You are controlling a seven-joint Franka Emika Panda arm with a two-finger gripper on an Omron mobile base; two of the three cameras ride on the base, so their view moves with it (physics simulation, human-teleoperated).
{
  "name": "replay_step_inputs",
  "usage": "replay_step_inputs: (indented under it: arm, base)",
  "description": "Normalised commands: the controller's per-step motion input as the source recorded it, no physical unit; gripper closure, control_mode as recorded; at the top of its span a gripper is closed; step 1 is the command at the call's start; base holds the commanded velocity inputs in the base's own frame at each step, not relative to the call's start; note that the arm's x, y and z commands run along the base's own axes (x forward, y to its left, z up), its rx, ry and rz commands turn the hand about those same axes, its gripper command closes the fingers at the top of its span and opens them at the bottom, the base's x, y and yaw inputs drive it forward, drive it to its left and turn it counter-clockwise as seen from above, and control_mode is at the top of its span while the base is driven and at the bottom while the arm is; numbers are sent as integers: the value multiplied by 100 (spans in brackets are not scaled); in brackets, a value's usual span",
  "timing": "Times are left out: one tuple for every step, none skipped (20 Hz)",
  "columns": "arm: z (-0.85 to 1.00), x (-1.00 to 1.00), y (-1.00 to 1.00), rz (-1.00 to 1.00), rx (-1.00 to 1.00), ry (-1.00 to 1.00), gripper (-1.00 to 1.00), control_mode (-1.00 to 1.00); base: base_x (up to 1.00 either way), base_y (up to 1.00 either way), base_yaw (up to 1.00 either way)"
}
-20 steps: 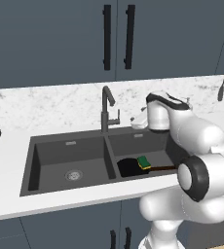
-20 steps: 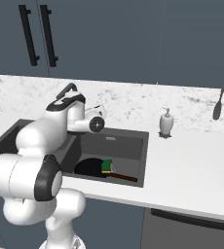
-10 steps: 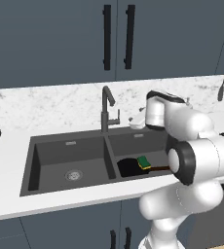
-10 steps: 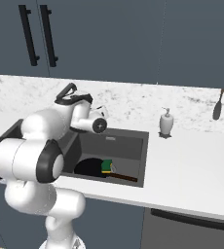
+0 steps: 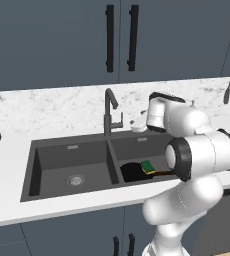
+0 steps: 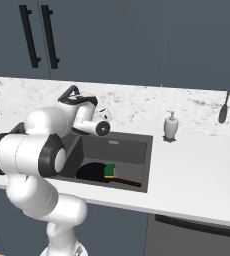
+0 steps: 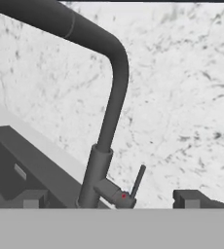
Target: Pick the pan and sponge and place them into the sink. Then turn on the water.
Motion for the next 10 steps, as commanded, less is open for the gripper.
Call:
replay_step_inputs:
  arm:
    - [-9,14,21,0,0,0,-100,-100]
    - [-8,15,21,0,0,0,-100,-100]
    - [-7,16,21,0,0,0,-100,-100]
    - [-4,20,20,0,0,0,-100,-100]
    - [-2,24,17,0,0,0,-100,-100]
    - [0,26,15,0,0,0,-100,-100]
    - [-2,25,9,0,0,0,-100,-100]
    - [-2,24,5,0,0,0,-100,-100]
    - [-2,24,0,0,0,0,-100,-100]
    - [-3,26,0,0,0,0,-100,-100]
  base:
    - [0,0,0]
    - [0,0,0]
    - [0,0,0]
    - [0,0,0]
    - [0,0,0]
    - [0,0,0]
    - [0,0,0]
    - [0,0,0]
    - [0,0,0]
    - [0,0,0]
